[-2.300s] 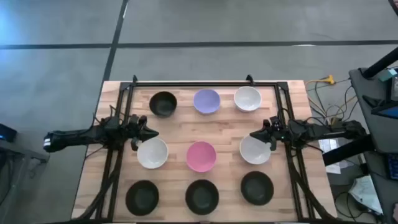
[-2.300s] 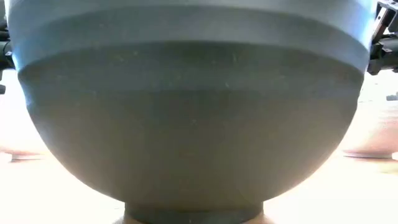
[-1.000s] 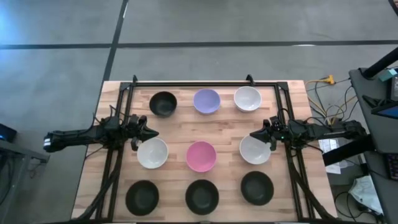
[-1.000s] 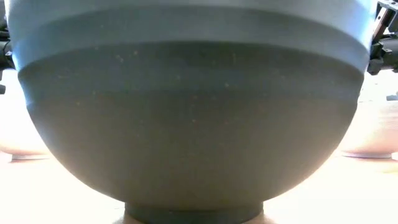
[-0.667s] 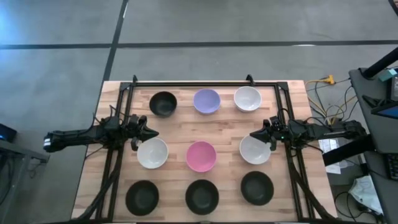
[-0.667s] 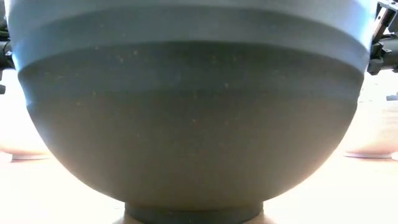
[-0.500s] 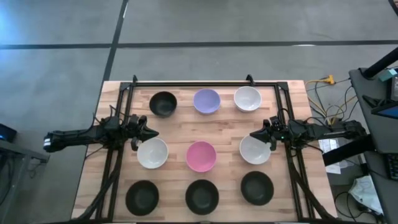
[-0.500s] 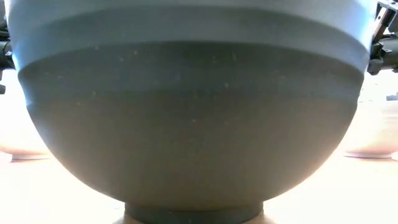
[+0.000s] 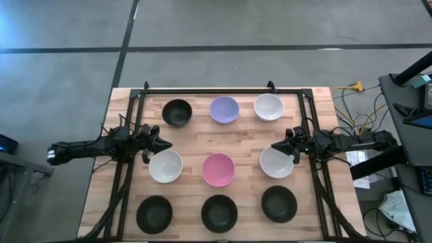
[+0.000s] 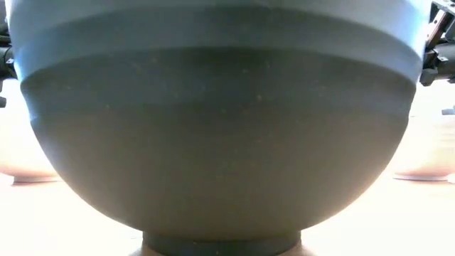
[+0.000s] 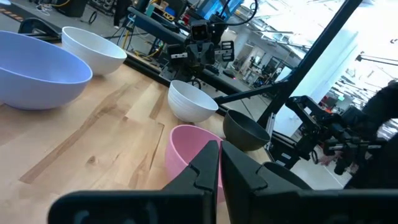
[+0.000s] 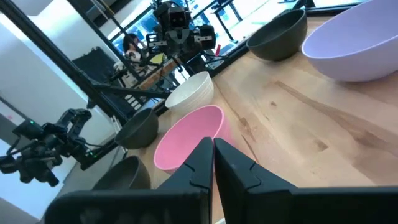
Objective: Nest bowls inside each other
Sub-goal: Stack the bottom right white bowl on top of the pink bowl
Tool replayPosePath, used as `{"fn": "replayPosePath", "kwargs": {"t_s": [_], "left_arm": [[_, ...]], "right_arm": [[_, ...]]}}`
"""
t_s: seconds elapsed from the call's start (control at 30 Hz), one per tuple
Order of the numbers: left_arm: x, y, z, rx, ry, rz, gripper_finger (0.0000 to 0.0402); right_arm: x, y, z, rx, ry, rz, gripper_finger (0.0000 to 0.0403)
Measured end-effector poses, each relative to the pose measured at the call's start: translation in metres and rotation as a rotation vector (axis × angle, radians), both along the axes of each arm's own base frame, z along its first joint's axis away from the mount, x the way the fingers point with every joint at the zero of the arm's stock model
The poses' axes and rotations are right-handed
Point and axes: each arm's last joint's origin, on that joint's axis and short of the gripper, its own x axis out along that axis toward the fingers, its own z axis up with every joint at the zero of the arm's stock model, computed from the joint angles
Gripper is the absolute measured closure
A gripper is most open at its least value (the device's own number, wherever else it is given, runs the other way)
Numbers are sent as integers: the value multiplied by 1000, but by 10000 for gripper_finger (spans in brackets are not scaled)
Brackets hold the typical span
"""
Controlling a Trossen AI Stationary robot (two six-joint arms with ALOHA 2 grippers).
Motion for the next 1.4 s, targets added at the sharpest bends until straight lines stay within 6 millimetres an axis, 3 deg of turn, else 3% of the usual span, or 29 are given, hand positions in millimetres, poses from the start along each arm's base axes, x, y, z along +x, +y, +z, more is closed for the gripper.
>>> {"fn": "replayPosePath", "kwargs": {"t_s": [0.4,0.63,0.83,0.97,1.03,1.13,1.17,1.4], "left_arm": [[0,0,0,0,0,1,401],[0,0,0,0,0,0,401],[0,0,0,0,0,5,401],[0,6,-1,12,9,189,401],[-1,8,3,-96,-43,275,401],[-1,9,13,-448,-177,296,401],[-1,9,15,-487,-214,315,401],[-13,17,45,-502,-609,538,401]], "right_arm": [[0,-1,3,10,-27,-38,394],[-1,-3,25,373,-282,-96,394],[-5,-4,42,416,-460,-69,394],[-8,-4,48,431,-522,-55,394],[-8,-4,49,433,-532,-52,394],[-8,-4,48,415,-528,-56,394],[-8,-4,48,401,-526,-60,394],[-9,-8,50,350,-563,-208,394]]}}
